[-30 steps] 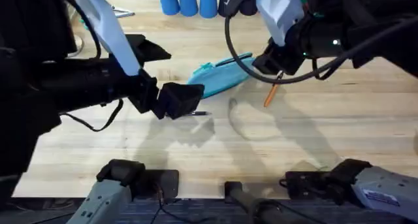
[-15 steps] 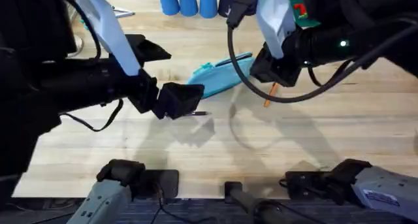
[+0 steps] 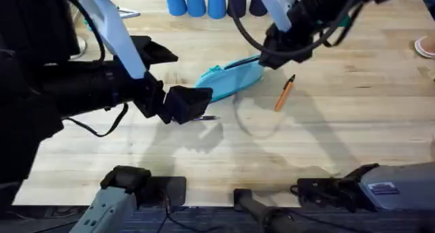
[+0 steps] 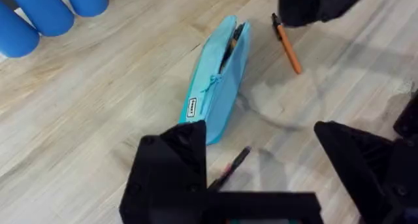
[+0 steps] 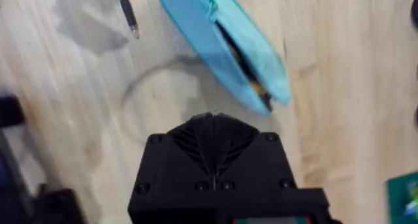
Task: Unzip the bag, pick up the pens from the table one at a time and place them inside, then zip the bag closed.
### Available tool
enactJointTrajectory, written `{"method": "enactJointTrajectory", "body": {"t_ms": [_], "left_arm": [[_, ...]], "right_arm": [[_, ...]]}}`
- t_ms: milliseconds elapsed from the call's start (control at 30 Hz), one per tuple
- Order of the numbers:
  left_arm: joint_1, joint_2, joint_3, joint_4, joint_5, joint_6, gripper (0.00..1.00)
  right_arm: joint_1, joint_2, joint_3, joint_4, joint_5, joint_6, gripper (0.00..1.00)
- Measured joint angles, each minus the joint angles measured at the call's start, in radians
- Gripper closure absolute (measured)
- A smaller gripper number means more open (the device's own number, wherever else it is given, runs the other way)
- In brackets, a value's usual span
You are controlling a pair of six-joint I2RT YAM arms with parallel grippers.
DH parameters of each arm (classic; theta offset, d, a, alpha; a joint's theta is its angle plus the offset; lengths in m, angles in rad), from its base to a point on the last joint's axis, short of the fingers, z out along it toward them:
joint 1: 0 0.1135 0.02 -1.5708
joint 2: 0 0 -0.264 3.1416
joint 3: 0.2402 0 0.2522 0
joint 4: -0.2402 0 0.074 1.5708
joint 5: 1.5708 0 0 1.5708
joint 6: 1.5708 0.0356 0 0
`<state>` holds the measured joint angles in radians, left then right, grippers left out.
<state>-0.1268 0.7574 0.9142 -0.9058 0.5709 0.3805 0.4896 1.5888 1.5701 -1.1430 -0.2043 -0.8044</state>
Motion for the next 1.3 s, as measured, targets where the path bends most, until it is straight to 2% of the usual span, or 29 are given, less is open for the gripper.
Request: {"method": "enactJointTrajectory", "body": {"t_ms": [133, 400, 567, 833, 1300], "left_arm": [[0.0, 0.0, 0.0, 0.0, 0.0, 0.0, 0.005], [0.0, 0.0, 0.0, 0.0, 0.0, 0.0, 0.004], [0.0, 0.0, 0.0, 0.0, 0.0, 0.0, 0.004], [0.0, 0.0, 0.0, 0.0, 0.0, 0.0, 0.005], [0.0, 0.0, 0.0, 0.0, 0.0, 0.0, 0.005]], "right_arm": [[0.0, 0.057, 0.05, 0.001, -0.003, -0.15, 0.972], [0.0, 0.109, 0.052, 0.008, -0.006, -0.458, 0.972], [0.0, 0.137, 0.052, 0.041, -0.006, -0.597, 0.972], [0.0, 0.171, 0.052, 0.076, -0.006, -0.663, 0.971], [0.0, 0.25, 0.052, 0.105, -0.006, -0.67, 0.972]]}}
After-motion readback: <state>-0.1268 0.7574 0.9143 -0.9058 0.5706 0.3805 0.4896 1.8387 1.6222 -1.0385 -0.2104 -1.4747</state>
